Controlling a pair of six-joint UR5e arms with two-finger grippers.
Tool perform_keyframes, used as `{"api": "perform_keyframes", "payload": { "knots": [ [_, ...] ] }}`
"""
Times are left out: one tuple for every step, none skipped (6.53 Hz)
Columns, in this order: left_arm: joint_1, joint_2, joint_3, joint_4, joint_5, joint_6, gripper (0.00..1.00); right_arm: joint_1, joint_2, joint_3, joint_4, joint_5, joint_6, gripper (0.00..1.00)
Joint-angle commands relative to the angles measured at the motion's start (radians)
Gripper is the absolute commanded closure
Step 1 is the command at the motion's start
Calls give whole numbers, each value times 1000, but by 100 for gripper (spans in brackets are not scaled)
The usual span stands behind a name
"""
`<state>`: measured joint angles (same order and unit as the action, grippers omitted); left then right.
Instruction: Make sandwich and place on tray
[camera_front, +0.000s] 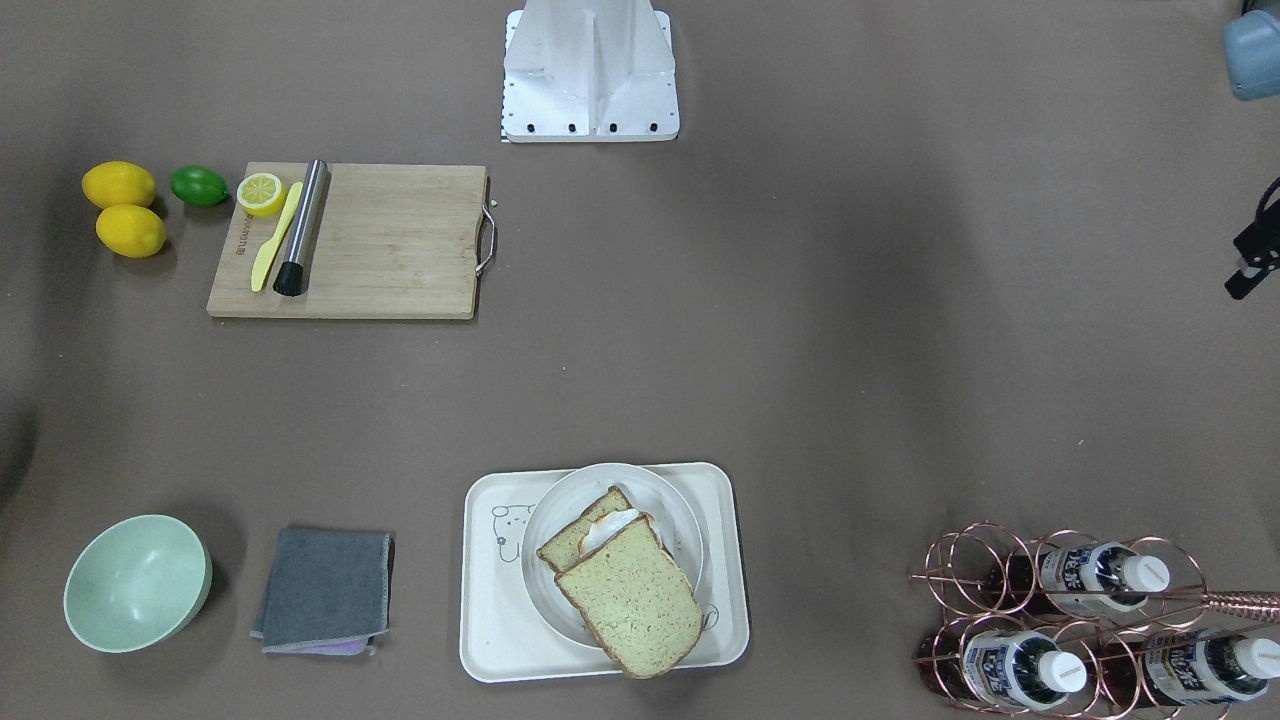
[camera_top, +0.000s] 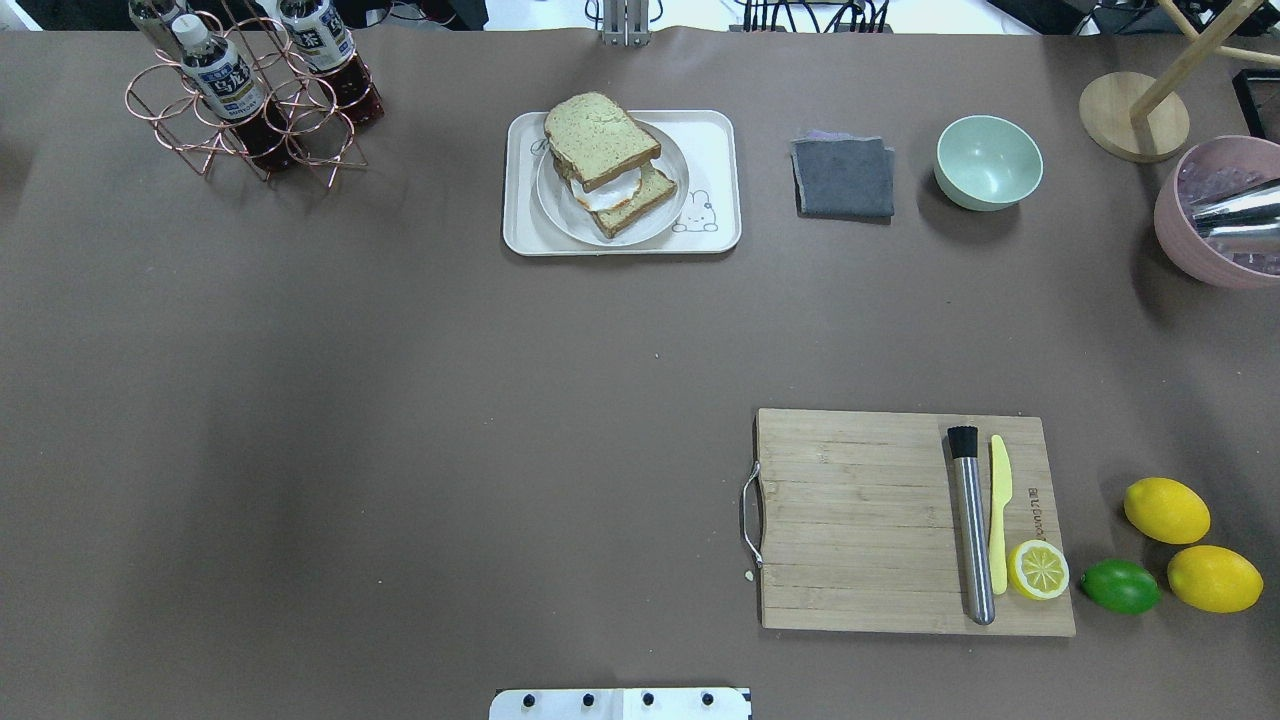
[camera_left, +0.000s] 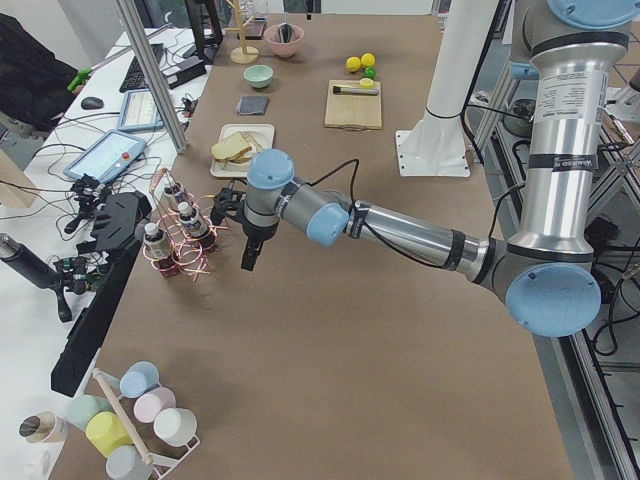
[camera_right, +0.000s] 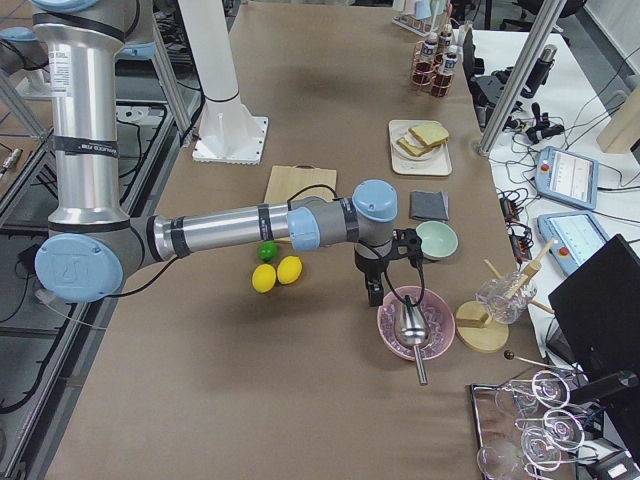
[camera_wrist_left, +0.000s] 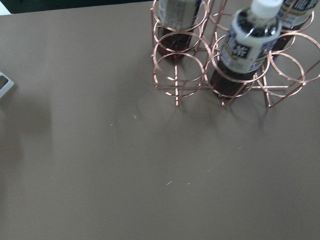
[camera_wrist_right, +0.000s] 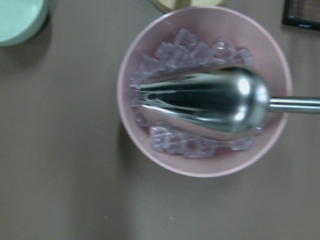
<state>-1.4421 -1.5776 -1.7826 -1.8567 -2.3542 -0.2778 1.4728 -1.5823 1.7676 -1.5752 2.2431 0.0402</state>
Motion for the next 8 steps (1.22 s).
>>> {"api": "perform_keyframes", "payload": {
  "knots": [
    [-66,53,103,13,-71,89,3,140,18,-10,-199,-48,-243,1],
    [-92,60,161,13,-69,174,3,188,-10,-10,-222,-36,-247,1],
    [-147,60,202,14,-72,227,3,208,-40,-8,-215,-30,-246,1],
    [-165,47,189,66,-74,226,3,210,-42,-10,-218,-5,-235,1],
    [-175,12,143,202,-77,226,3,210,-45,-11,-221,3,-232,1],
    [-176,-4,118,256,-71,236,3,210,-47,-19,-221,3,-223,1],
    [-175,5,121,257,-63,271,3,210,-48,-43,-214,4,-192,1],
    [-175,10,118,257,-50,294,3,208,-42,-60,-212,9,-184,1]
  ]
}}
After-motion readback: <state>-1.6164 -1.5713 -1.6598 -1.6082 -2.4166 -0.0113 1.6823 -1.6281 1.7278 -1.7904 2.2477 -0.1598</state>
